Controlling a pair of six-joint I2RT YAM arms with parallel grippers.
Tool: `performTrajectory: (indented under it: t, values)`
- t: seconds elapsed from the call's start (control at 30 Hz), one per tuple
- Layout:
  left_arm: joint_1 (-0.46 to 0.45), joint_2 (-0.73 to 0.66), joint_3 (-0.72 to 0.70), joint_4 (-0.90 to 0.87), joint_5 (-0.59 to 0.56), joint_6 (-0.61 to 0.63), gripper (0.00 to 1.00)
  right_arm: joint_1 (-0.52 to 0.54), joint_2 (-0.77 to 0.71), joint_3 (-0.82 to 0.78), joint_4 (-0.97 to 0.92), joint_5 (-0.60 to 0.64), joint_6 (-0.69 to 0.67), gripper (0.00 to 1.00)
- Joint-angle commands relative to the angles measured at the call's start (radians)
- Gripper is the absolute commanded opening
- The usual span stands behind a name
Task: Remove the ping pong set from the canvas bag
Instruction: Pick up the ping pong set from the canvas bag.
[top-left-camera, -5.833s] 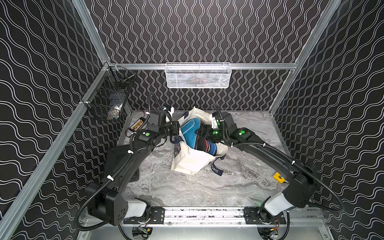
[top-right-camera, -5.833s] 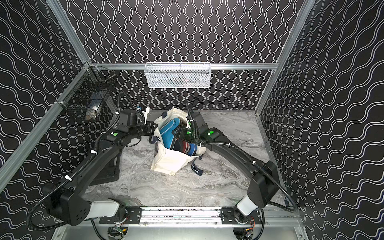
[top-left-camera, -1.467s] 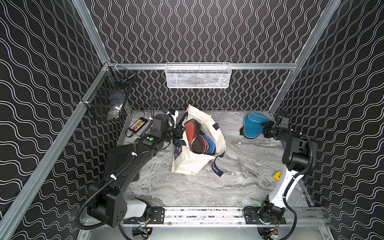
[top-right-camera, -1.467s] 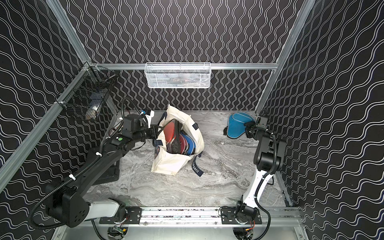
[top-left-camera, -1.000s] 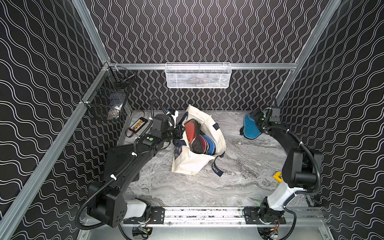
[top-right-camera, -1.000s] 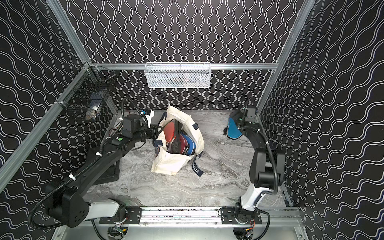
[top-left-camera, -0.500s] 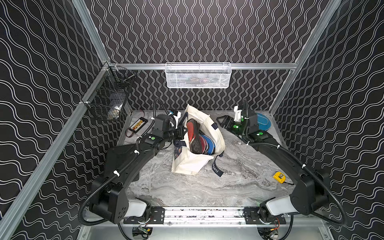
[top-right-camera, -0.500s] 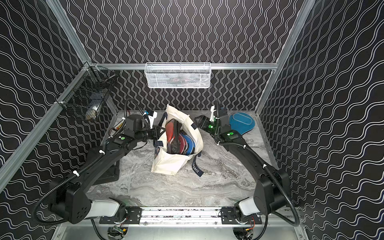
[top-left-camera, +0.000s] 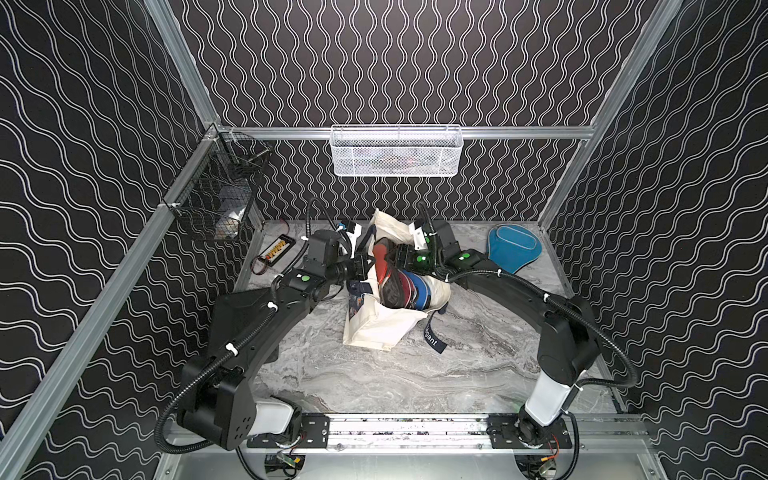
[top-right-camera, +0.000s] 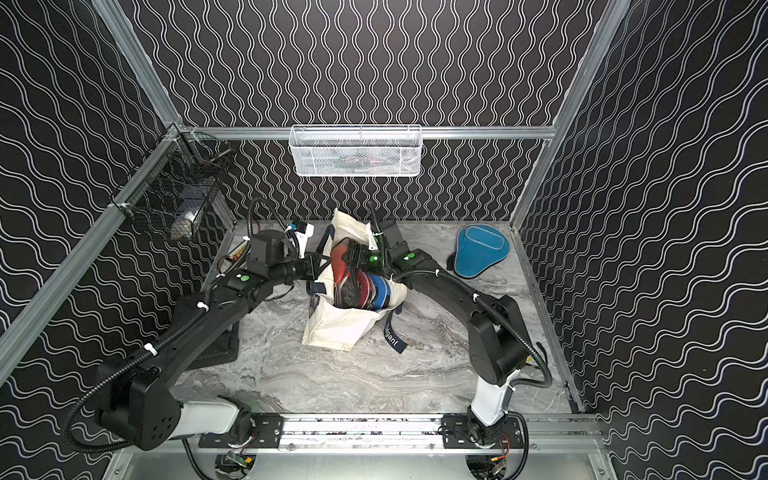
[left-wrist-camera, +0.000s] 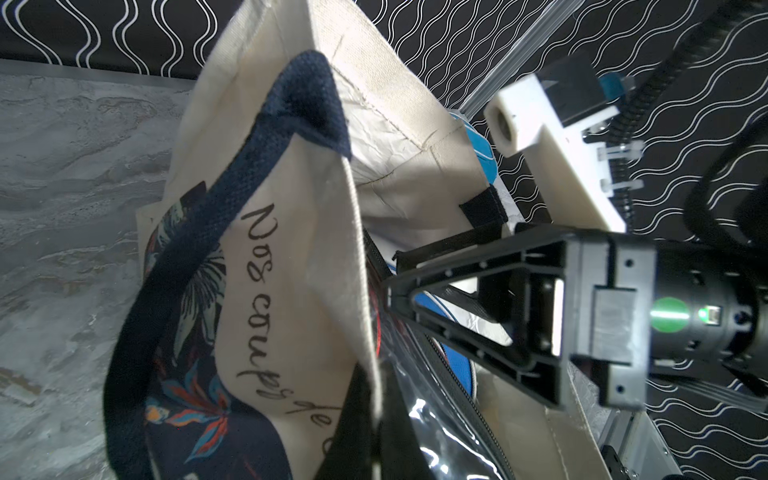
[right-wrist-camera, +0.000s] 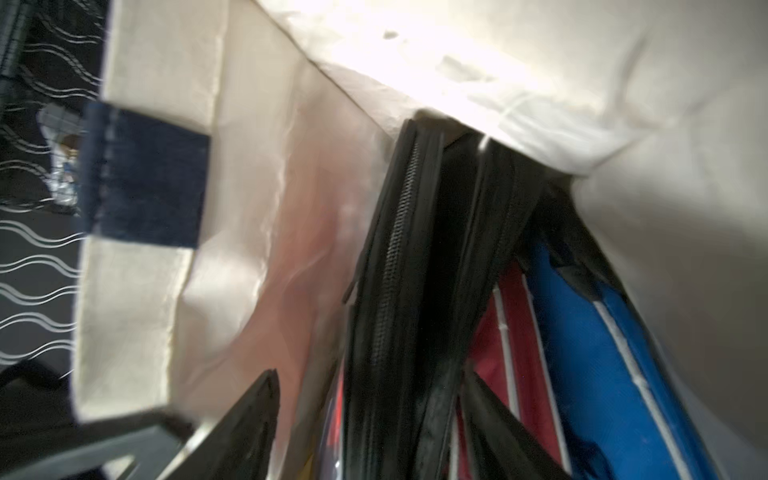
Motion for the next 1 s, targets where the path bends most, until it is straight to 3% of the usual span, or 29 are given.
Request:
performTrajectory:
  t: [0.0, 0.4, 0.57, 0.67, 0.97]
  values:
    - [-0.006, -0.012, -0.003, 0.003, 0.009, 0.019, 0.0, 0.021, 0.032, 0.046, -0.049, 0.038, -0.016, 0.65]
    - [-0.007, -0.011, -0.005, 0.004, 0.004, 0.016, 0.0, 0.09, 0.113, 0.137, -0.109, 0.141, -0.024, 0.45]
    - [-0.007, -0.015, -0.006, 0.001, -0.001, 0.017, 0.0, 0.093, 0.14, 0.17, -0.126, 0.175, -0.019, 0.18]
    - [-0.007, -0.019, -0.008, 0.001, -0.007, 0.019, 0.0, 0.093, 0.127, 0.175, -0.112, 0.181, -0.016, 0.09]
    - [-0.007, -0.015, -0.003, -0.014, -0.029, 0.024, 0.0, 0.092, 0.03, 0.168, -0.059, 0.216, -0.013, 0.04]
